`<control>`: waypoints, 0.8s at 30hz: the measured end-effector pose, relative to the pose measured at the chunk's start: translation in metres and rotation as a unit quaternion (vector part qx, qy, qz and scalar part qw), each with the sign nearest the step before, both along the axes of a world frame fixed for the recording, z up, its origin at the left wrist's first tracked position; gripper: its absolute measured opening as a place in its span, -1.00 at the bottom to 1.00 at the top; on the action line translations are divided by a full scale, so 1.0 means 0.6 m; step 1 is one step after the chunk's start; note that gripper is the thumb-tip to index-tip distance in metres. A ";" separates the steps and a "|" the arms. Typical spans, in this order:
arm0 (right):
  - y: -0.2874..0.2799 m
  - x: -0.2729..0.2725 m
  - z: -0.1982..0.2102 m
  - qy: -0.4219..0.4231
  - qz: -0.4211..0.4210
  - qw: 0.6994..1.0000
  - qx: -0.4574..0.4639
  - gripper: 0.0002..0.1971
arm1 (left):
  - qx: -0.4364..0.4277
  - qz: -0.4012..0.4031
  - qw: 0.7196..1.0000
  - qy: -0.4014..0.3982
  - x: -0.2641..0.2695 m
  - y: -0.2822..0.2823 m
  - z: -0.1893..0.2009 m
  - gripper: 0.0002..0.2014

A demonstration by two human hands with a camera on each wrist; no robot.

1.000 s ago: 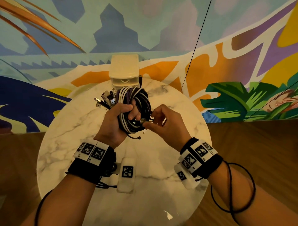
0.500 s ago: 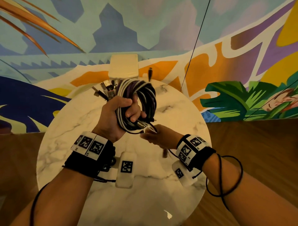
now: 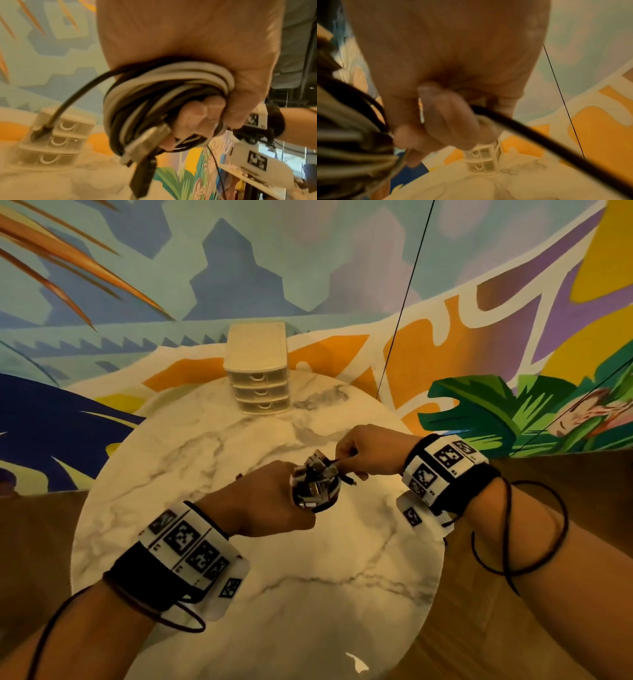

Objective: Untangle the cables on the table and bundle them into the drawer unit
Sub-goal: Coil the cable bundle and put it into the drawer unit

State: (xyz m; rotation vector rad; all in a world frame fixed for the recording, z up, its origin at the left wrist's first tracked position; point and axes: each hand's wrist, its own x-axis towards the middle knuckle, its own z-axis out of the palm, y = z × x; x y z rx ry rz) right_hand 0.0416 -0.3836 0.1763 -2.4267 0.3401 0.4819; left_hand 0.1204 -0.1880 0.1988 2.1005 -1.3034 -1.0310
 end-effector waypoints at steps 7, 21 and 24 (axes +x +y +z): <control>0.030 0.004 0.012 -0.110 -0.096 0.988 0.054 -0.64 | -0.071 0.135 0.967 -0.204 -0.005 -0.004 -0.058 -0.66; 0.134 0.002 -0.011 -0.271 -0.205 0.926 0.166 -0.56 | -0.267 0.382 0.852 0.236 0.022 -0.035 -0.050 -0.67; 0.176 -0.007 -0.026 -0.268 -0.194 0.922 0.199 -0.59 | -0.277 0.382 0.832 0.290 0.023 -0.044 -0.045 -0.64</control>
